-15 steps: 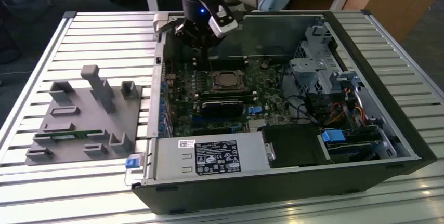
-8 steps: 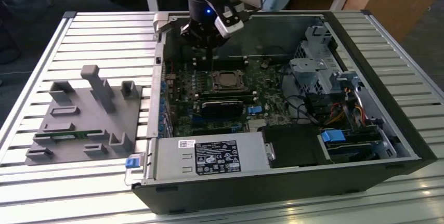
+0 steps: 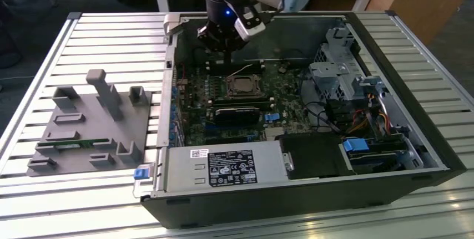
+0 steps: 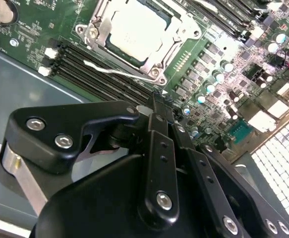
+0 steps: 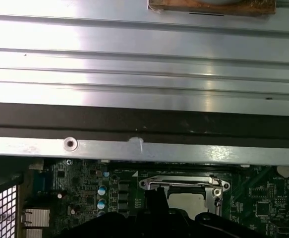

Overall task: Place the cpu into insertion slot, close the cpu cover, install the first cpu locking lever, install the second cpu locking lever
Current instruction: 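Install the first cpu locking lever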

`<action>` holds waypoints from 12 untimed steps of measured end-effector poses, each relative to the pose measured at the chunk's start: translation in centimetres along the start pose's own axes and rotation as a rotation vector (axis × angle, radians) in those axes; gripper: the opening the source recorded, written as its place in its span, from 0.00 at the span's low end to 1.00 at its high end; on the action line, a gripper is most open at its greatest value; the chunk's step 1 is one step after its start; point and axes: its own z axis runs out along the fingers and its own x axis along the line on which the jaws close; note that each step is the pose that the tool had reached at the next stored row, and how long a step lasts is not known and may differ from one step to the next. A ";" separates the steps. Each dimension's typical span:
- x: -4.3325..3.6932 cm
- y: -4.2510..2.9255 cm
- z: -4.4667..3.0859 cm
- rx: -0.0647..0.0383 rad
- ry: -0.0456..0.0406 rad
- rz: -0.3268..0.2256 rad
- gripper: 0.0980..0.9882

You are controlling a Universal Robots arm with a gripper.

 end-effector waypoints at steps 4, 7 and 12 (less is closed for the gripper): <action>-0.20 0.00 0.07 0.000 -0.0002 0.000 0.01; -0.42 -0.01 0.15 0.000 0.0004 0.000 0.01; -1.14 -0.03 0.33 0.000 0.0032 0.000 0.01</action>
